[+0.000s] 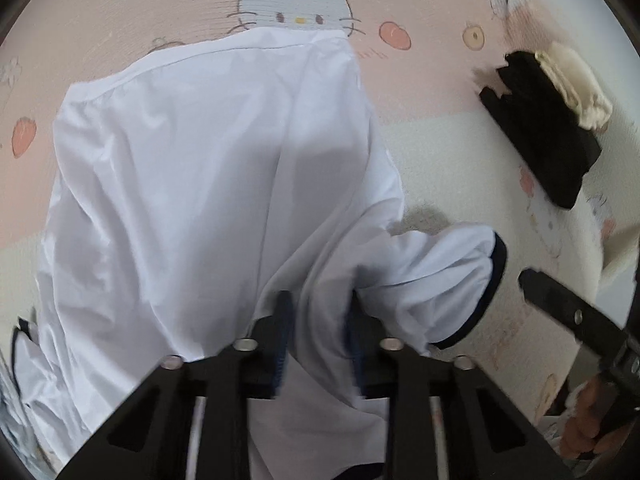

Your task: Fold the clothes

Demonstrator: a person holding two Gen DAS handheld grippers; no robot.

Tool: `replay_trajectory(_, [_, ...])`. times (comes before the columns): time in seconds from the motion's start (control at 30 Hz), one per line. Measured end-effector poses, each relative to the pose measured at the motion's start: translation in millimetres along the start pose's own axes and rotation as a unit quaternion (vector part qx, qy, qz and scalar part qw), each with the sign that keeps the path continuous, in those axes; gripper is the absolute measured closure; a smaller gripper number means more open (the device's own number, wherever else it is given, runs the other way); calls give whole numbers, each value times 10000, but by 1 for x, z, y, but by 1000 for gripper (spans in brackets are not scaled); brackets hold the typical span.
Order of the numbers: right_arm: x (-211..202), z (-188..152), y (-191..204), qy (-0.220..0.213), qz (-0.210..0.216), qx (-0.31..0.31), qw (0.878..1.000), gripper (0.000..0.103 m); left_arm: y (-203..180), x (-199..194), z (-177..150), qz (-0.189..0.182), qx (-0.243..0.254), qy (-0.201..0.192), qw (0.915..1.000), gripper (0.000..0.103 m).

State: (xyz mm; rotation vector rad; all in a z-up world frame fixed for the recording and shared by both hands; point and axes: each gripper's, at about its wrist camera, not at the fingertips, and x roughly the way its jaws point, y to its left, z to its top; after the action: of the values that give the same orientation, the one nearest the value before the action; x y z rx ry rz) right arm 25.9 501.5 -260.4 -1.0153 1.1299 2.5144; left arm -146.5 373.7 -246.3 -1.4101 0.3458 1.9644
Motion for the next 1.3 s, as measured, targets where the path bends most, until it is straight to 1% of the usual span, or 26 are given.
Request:
replay_trajectory(0.03, [0,-1,-1,-10,66,31,10000,45,1,0,-1,29,4,9,10000,83])
replay_trajectory(0.1, [3,-3,-1,82,338,100,9993,44,1,0,-2,87,22,-6,10000,83])
replay_trajectory(0.13, [6,-3,1,151,376,72,9992,44,2,-1,-2,105,31,1,9999,83])
replay_trajectory(0.23, [18,-5,11,256,144,-269,9992,44,4,0,-1,151,44,16,9999,83])
replay_trajectory(0.33, [34,-6,18,475,237,-368,9979,44,7,3,-2,126,-46,32,9999,83])
replay_trajectory(0.4, [45,-8,21,697,332,-335,9965,44,8,3,-3,152,-40,18,9999,80])
replay_trajectory(0.47, [51,-12,22,782,352,-286,9959,44,12,3,-3,33,-116,29,9999,80])
replay_trajectory(0.53, [55,-13,21,791,351,-205,9960,44,16,4,-3,-134,-248,63,9996,73])
replay_trajectory(0.6, [59,-13,20,780,316,-129,9964,45,23,5,-3,-297,-495,163,9982,49])
replay_trajectory(0.67, [61,-12,20,777,307,-53,9965,61,24,1,-4,-337,-623,173,9973,47])
replay_trajectory(0.7, [62,-12,20,781,321,-14,9964,87,24,-1,-4,-328,-659,157,9972,47])
replay_trajectory(0.73, [62,-10,19,806,471,126,9955,96,23,-4,-5,-320,-696,140,9970,46])
replay_trajectory(0.77, [62,-9,17,835,644,282,9940,96,22,-6,-6,-282,-696,123,9971,46])
replay_trajectory(0.83, [56,-5,18,696,827,430,9932,97,12,-12,-6,-72,-493,64,9987,45])
replay_trajectory(0.9, [49,-2,15,598,913,522,9927,97,-1,-23,-9,254,-96,-112,9996,46])
replay_trajectory(0.97, [43,1,13,503,992,612,9919,97,-14,-35,-15,787,434,-361,9953,46])
replay_trajectory(1.07, [32,5,6,392,1084,753,9905,97,-38,-38,-23,1271,1118,-525,9842,46])
replay_trajectory(1.1, [29,5,2,352,1079,776,9905,97,-44,-37,-24,1310,1228,-532,9823,46])
replay_trajectory(1.3, [15,10,-25,195,1059,1076,9883,97,-62,-27,-18,1136,1244,-320,9852,46])
